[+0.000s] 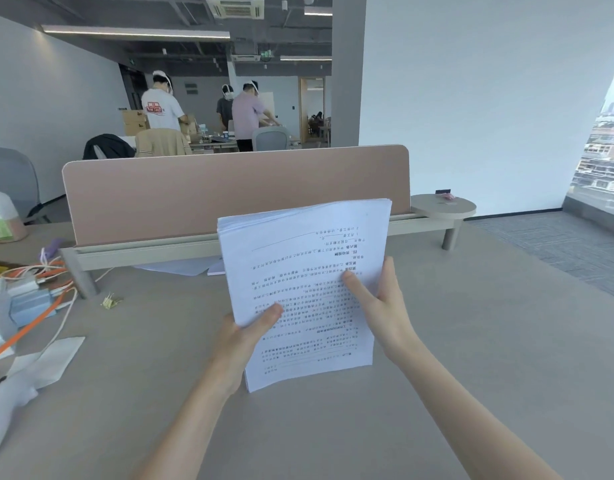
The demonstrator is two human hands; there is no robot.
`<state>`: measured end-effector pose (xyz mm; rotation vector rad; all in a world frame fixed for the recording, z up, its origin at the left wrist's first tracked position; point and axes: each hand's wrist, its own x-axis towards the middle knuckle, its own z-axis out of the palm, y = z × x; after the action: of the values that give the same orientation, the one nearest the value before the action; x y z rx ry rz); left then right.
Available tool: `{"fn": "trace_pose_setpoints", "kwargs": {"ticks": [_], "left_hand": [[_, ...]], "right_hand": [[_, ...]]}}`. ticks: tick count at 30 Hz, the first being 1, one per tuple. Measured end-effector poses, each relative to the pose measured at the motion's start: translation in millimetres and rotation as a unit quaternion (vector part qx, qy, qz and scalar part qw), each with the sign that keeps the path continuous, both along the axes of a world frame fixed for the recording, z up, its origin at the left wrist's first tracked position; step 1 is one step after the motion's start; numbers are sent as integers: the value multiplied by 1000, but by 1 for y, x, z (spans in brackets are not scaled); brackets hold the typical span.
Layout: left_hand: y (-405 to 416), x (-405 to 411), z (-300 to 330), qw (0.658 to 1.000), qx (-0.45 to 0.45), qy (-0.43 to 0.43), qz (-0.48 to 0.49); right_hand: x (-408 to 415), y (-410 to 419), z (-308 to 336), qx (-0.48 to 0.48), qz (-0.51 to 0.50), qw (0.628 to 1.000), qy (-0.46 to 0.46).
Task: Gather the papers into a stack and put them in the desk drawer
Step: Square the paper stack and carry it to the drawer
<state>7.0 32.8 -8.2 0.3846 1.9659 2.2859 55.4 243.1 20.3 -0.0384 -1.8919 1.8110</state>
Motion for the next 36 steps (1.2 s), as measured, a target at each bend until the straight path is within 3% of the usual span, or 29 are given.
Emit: {"fn": "trace_pose_setpoints", "kwargs": {"ticks": [22,28,36], "left_hand": [[17,-12,-13,993,-14,-95,74],[31,8,-8,984,-31,-166,65],[34,51,-22,974,-20,-213,72]], "right_hand": [[-23,12,-38,13,-32,994,-103],[-3,23,-35,30,-52,988,-143],[43,41,-41,64,3,970,-233]]}}
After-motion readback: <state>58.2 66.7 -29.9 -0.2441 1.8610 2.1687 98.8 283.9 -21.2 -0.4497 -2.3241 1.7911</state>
